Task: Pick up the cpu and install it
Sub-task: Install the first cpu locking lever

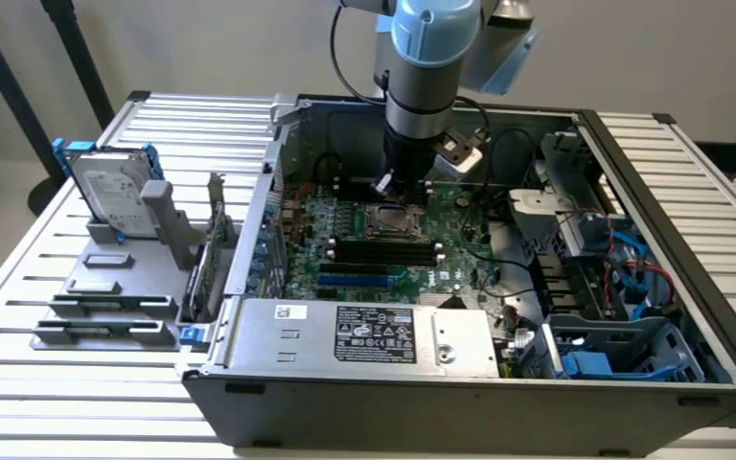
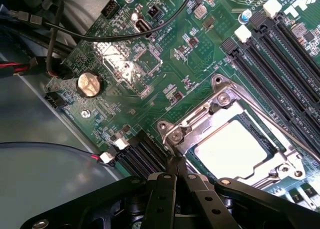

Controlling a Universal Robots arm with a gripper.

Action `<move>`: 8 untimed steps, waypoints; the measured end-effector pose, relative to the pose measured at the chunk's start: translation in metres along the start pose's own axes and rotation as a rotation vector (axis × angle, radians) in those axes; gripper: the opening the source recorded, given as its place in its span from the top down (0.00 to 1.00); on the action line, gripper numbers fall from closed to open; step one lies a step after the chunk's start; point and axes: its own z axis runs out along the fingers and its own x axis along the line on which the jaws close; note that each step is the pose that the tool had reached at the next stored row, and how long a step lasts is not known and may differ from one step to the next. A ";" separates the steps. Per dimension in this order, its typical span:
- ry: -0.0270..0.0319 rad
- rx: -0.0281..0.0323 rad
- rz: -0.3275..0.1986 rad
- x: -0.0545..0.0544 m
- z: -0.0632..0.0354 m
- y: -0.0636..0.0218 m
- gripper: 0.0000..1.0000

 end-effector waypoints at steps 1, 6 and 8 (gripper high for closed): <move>0.0011 0.0010 0.000 0.000 0.0001 0.0001 0.89; 0.0054 0.0055 0.000 -0.001 0.0015 0.0012 0.89; 0.0081 0.0080 0.000 -0.001 0.0015 0.0016 0.89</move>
